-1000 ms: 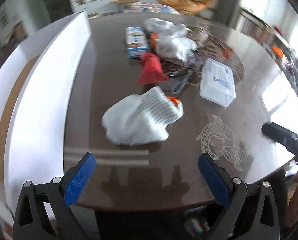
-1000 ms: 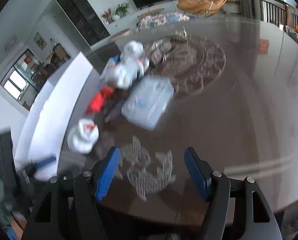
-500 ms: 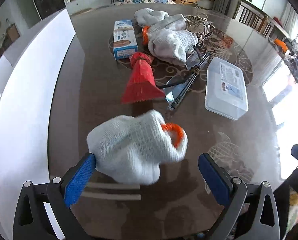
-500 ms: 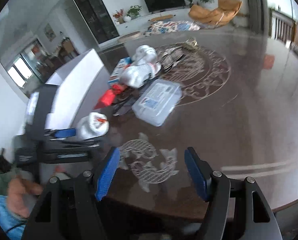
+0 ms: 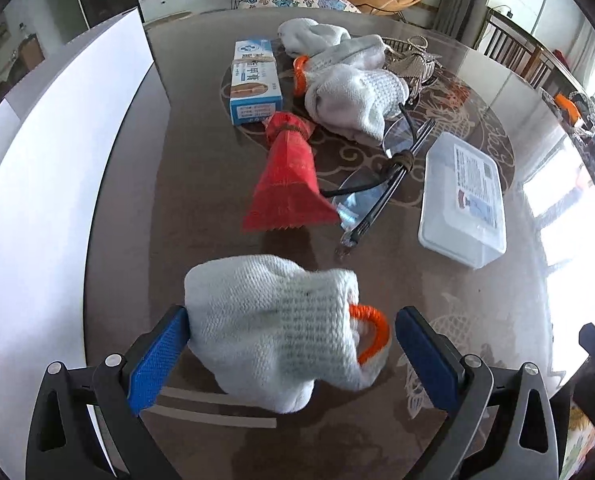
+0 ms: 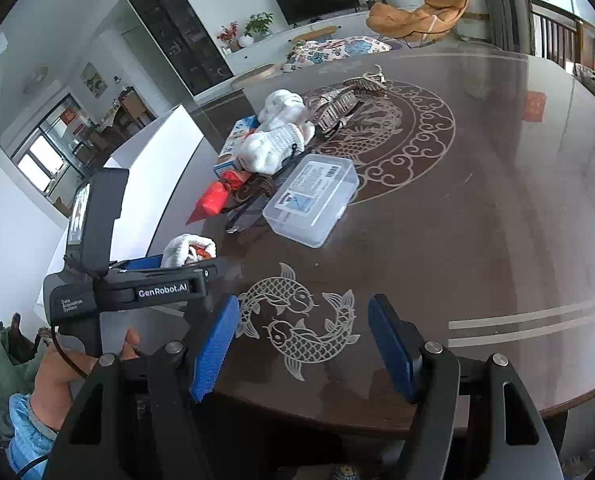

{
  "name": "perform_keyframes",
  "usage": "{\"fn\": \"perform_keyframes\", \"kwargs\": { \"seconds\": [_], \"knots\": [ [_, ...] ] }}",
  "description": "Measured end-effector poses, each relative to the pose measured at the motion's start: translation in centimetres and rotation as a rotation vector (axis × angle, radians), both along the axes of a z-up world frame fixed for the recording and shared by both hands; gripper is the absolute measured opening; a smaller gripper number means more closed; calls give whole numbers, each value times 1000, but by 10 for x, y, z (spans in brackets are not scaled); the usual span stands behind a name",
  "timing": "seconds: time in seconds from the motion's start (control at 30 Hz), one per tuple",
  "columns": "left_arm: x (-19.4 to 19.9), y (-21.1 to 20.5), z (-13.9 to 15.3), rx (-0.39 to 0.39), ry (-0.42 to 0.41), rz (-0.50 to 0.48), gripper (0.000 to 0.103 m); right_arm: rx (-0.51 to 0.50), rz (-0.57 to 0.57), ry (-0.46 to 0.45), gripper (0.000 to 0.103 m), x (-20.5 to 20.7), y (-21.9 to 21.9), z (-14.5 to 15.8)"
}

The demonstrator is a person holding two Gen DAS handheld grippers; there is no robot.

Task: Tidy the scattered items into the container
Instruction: 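Grasp the white knit glove with the left tool while the right tool reaches for the clear plastic box, then grasp the clear plastic box with the right tool and lift it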

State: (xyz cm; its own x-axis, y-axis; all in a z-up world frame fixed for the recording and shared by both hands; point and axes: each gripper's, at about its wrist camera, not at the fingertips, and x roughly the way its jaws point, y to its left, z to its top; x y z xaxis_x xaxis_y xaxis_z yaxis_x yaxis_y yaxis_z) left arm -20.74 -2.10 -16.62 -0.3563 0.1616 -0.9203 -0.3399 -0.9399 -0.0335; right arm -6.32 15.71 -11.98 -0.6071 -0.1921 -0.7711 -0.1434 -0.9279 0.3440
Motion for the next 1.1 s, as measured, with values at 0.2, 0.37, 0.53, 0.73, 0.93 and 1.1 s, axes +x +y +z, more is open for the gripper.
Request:
{"fn": "perform_keyframes", "kwargs": {
  "seconds": [0.2,0.37,0.53,0.73,0.93,1.1],
  "knots": [
    [3,-4,7,33,13,27,74,-7,-33,-29,68,-3,14,-6],
    [7,-12,16,61,25,57,49,-97,-66,-101,68,-34,34,-20],
    [12,-18,17,77,26,74,43,-282,-115,-243,68,-93,47,-40],
    [18,-25,17,98,23,93,43,-246,-163,-320,68,-139,38,-41],
    [17,-28,16,125,18,102,43,-182,-207,-353,68,-157,21,-38],
    [17,-30,15,138,16,107,43,-64,-175,-364,69,-167,0,-39]
  ]
}}
